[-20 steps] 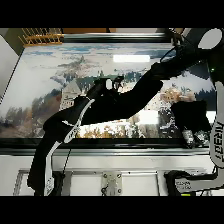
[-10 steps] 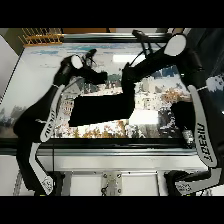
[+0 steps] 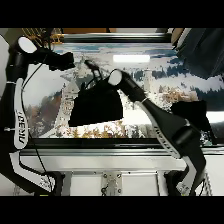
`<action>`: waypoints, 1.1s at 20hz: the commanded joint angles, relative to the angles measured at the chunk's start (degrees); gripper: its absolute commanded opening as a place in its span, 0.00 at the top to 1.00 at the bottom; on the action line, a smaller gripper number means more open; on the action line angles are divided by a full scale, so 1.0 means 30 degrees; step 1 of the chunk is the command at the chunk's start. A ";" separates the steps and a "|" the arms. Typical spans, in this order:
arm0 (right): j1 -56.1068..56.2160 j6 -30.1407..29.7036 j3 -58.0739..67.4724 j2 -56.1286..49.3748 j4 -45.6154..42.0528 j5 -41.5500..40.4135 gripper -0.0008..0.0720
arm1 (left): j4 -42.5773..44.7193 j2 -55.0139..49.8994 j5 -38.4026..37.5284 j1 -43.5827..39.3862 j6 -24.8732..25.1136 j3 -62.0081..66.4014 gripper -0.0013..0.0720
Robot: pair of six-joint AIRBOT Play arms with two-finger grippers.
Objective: Fold the clothes and pants, and hang the long-sleeved shirts on hangers.
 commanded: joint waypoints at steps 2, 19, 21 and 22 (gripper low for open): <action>0.2404 -0.1144 0.1224 -0.3162 0.1399 -0.4109 0.01 | 0.0036 0.1290 -0.0838 0.1406 0.0036 0.0000 0.97; -0.9697 0.0095 -1.0885 0.4167 -0.2426 0.0933 0.00 | 0.2535 0.6761 0.2885 -0.1115 0.0612 -1.0622 0.97; -0.9974 -0.0998 -1.1176 0.3075 -0.0546 0.0947 0.00 | 0.2535 0.6761 0.2994 -0.1370 0.0612 -1.1016 0.97; -0.9901 -0.1639 -1.1176 0.2521 0.0561 0.0954 0.00 | 0.2535 0.6761 0.3060 -0.1428 0.0612 -1.1111 0.97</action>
